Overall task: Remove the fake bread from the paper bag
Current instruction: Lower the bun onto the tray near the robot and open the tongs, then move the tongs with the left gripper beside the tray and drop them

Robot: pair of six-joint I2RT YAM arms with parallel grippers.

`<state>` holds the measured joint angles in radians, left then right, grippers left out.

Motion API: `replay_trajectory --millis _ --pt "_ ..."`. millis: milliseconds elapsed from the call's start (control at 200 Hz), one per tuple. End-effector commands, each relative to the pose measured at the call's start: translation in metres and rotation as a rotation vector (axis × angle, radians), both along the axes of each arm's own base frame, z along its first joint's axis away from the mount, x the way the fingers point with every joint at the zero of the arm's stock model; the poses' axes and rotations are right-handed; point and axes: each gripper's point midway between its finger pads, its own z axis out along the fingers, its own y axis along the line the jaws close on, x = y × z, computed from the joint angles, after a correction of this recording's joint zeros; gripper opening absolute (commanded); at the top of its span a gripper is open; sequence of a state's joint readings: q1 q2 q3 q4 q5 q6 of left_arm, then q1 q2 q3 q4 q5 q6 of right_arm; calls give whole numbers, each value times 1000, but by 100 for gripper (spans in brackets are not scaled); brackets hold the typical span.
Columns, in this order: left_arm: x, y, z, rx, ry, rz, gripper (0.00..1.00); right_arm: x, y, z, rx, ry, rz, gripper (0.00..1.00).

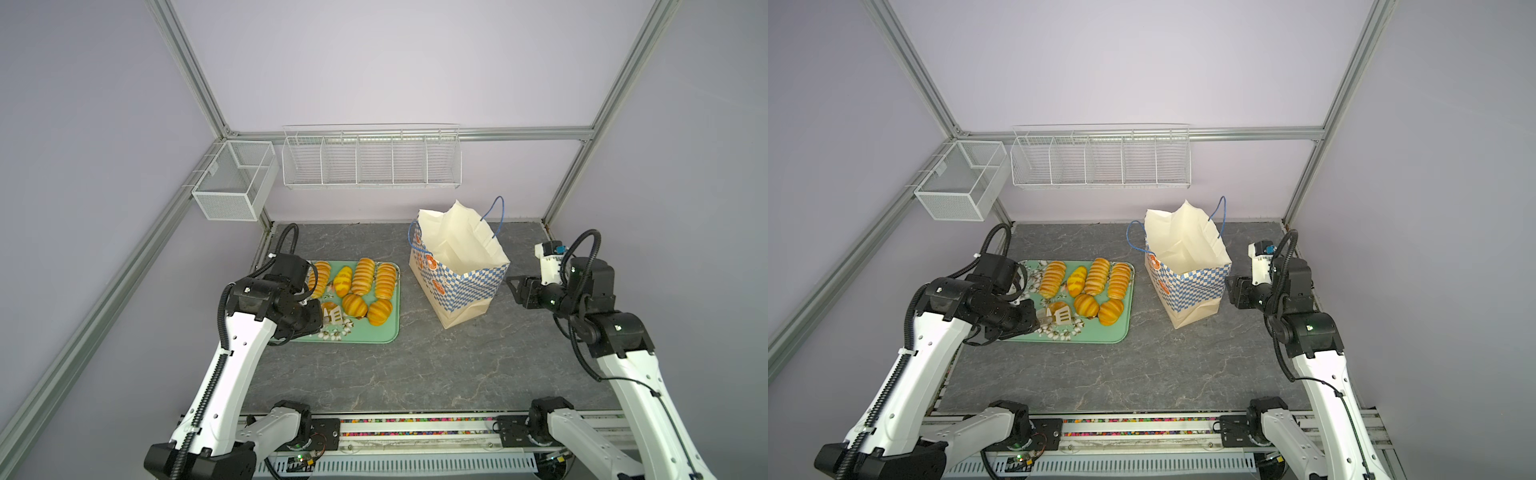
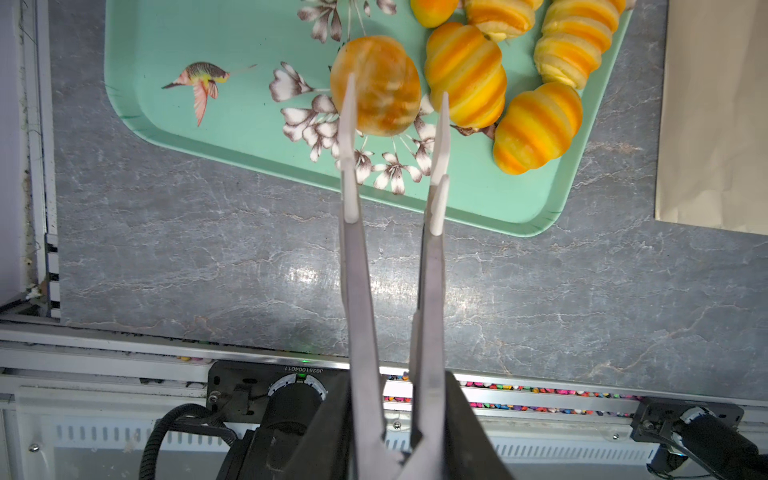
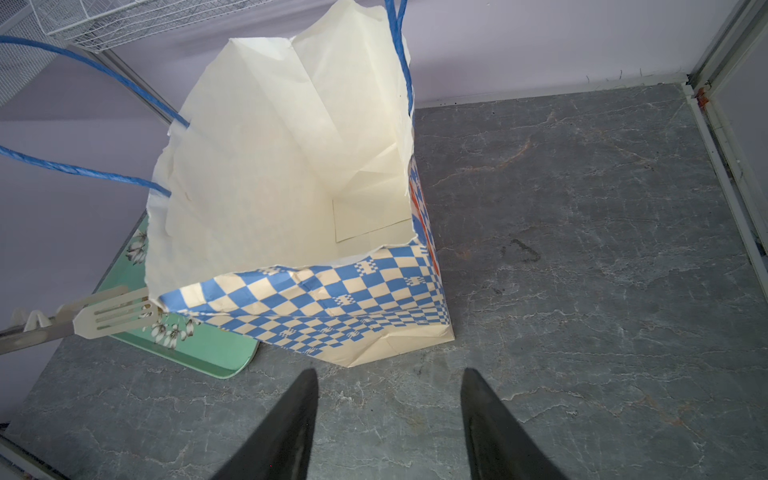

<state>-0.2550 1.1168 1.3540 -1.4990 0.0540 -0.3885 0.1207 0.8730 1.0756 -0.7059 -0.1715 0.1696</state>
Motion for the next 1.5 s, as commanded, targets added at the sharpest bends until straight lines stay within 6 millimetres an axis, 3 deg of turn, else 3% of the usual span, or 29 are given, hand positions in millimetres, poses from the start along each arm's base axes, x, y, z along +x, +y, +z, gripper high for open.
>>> replay_trajectory --millis 0,105,280,520,720,825,845,1040,1245,1495 --pt "-3 1 24 -19 -65 -4 27 -5 -2 5 -24 -21 5 57" --pt "-4 -4 34 -52 -86 -19 21 -7 -4 5 -36 -20 -5 58" --pt "-3 -20 45 -138 -137 -64 2 -13 -14 4 -75 -29 -44 58" --pt "-2 -91 41 -297 -224 -245 0 -26 -38 -5 -128 -12 -159 58" --pt "-13 -161 15 -370 -266 -406 0 -41 -56 -29 -143 6 -266 62" --pt "-18 -188 -3 -350 -295 -453 0 -49 -68 -41 -148 7 -336 69" --pt "-17 -191 -6 -342 -304 -455 0 -51 -70 -53 -156 29 -348 71" --pt "-1 -206 -40 -348 -385 -349 0 -55 -83 -70 -154 -11 -435 86" --pt "9 -216 -65 -314 -453 -359 0 -48 -105 -87 -203 -46 -558 100" --pt "7 -232 -105 -281 -434 -431 0 -35 -126 -112 -275 -71 -682 88"
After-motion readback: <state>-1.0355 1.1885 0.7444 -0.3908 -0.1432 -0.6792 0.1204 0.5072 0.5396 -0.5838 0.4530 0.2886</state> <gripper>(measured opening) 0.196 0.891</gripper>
